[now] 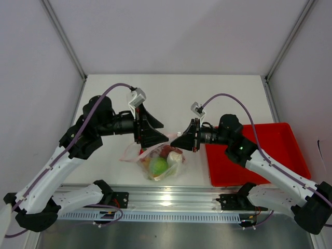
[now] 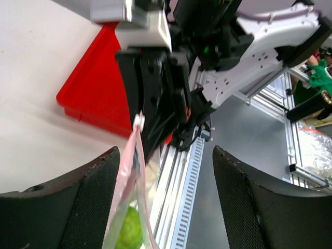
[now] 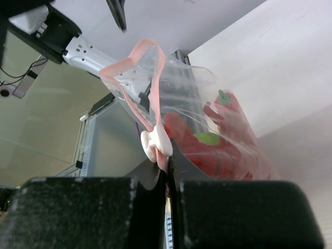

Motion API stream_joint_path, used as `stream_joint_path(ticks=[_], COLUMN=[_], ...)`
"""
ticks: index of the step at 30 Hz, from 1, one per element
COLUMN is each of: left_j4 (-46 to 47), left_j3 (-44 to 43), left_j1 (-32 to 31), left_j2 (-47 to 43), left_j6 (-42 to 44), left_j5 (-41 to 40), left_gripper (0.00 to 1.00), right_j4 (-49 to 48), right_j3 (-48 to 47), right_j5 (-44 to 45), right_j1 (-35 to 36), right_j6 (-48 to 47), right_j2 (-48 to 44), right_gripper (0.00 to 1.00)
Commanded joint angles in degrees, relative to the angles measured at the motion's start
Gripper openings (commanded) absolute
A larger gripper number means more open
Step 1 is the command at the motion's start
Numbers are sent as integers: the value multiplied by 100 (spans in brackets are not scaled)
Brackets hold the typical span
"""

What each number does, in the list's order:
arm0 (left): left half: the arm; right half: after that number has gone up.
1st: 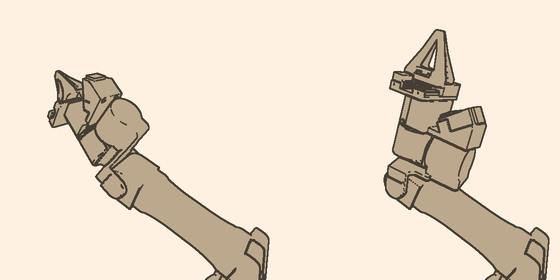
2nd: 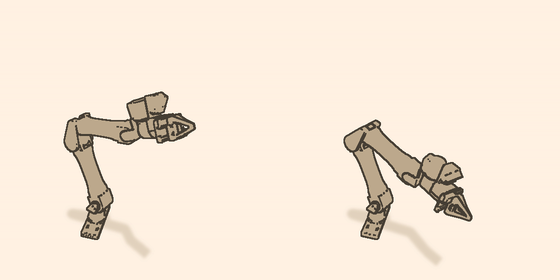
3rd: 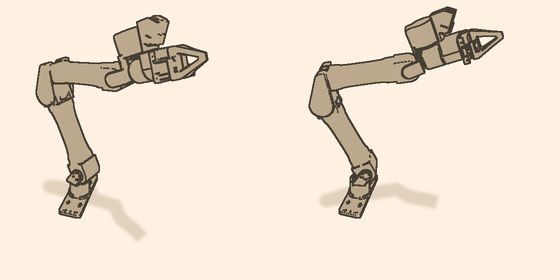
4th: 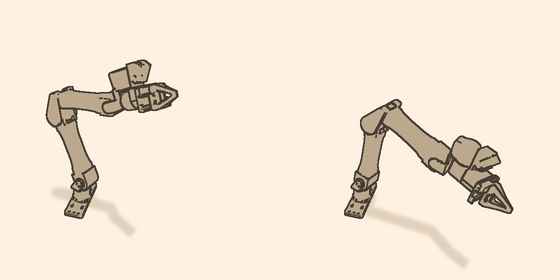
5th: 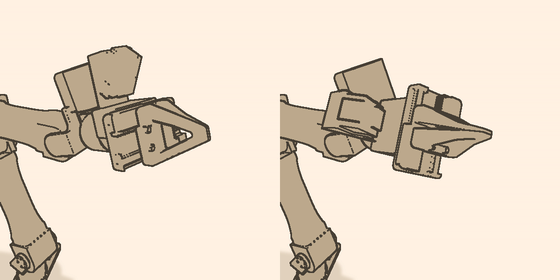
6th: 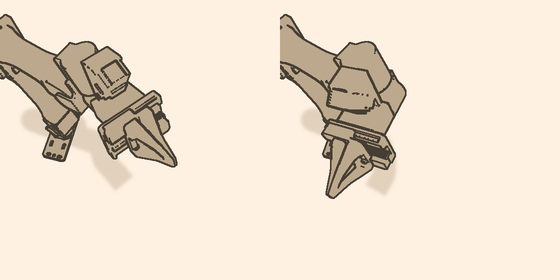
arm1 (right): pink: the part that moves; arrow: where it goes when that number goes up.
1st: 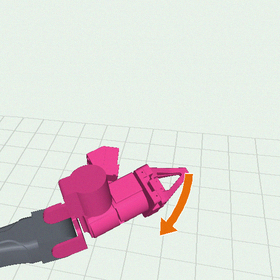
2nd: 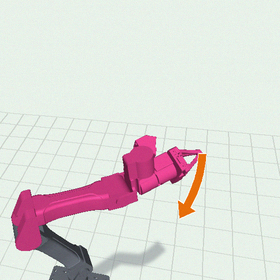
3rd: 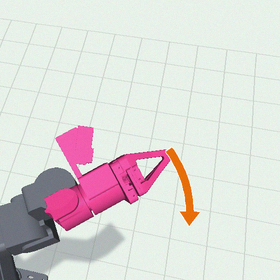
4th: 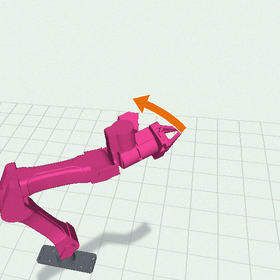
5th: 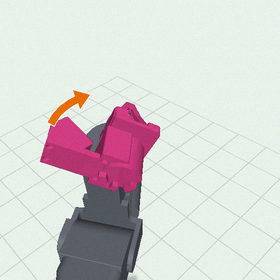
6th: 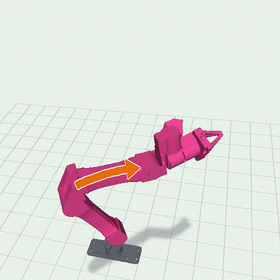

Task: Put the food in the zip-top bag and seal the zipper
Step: Adjust the zipper food storage bag at the center of the board, then zip the zipper food storage bag at the center of the board.

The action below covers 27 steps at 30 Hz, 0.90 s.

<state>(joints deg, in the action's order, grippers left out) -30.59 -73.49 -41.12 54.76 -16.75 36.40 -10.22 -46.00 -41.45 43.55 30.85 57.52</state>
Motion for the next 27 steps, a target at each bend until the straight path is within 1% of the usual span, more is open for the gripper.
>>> stream_joint_path(ticks=[1,7,11,14,20,23,27], left_j4=[115,220,237,308,325,352,448], left_j3=[-411,-438,-385,-324,-271,-209,-69], left_j1=[-18,-168,-247,-300,-309,-309,-317], left_j2=[472,764,904,940,975,1001,1028], left_j6=[-302,-285,-232,-232,-135,-91,-21], left_j5=[218,131,7,16,-54,-54,-37], left_gripper=[73,68,69,67,59,51,49], right_j4=[2,82,-24,-68,-226,-235,-235], right_j3=[-339,-436,-419,-392,-322,-305,-296], right_j5=[-337,-311,-293,-249,-276,-276,-276], right_j1=[48,66,110,119,119,119,110], right_j6=[-158,-167,-80,-62,35,61,61], right_j2=[5,102,137,146,128,128,119], right_gripper=[0,0,0,0,0,0,0])
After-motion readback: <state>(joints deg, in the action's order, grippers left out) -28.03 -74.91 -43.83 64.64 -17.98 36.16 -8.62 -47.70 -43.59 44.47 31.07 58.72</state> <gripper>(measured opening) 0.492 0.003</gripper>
